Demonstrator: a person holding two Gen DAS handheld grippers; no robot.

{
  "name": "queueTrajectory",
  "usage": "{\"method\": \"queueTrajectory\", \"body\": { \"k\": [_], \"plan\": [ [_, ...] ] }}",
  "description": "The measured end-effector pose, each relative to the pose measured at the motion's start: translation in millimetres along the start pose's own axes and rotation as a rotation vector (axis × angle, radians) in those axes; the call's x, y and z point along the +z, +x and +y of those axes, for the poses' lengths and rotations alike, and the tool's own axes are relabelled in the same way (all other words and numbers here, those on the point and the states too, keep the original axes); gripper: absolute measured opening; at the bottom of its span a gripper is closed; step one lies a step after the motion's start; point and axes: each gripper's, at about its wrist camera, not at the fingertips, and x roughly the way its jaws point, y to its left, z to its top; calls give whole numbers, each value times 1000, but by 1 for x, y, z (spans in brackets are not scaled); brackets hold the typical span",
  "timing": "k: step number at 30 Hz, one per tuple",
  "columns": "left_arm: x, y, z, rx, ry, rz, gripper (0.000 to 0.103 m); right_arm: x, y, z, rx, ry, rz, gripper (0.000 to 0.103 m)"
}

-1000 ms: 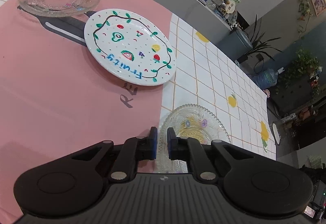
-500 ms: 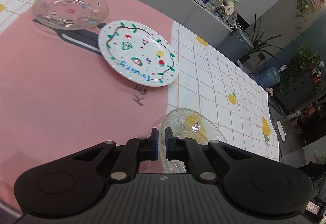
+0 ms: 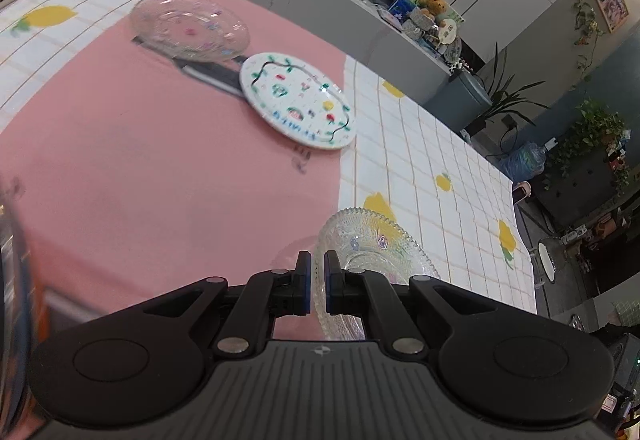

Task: Organize plates and bowls
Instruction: 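Carry the glass plate with both grippers toward the bowl stack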

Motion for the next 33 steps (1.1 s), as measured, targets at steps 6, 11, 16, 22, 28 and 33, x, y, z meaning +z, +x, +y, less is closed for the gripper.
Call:
{"method": "queueTrajectory", "body": {
  "k": [6, 11, 16, 22, 28, 33],
  "plan": [
    [-23, -20, 9, 30, -7, -1, 6, -21, -10, 5, -1, -31, 38, 4],
    [-36, -29, 18, 45, -19, 7, 6, -32, -13, 11, -17, -67, 63, 4],
    [-46, -34, 25, 66, -23, 3, 7, -40, -13, 18, -25, -108, 85, 4],
    [-51, -32, 31, 99, -24, -11, 7, -47, -3, 27, -67, -192, 107, 5],
    [-59, -32, 31, 119, -9, -13, 7, -51, -3, 28, -82, -202, 116, 5],
    [-61, -32, 33, 124, -15, -22, 7, -53, -1, 31, -95, -224, 119, 6]
  ]
}}
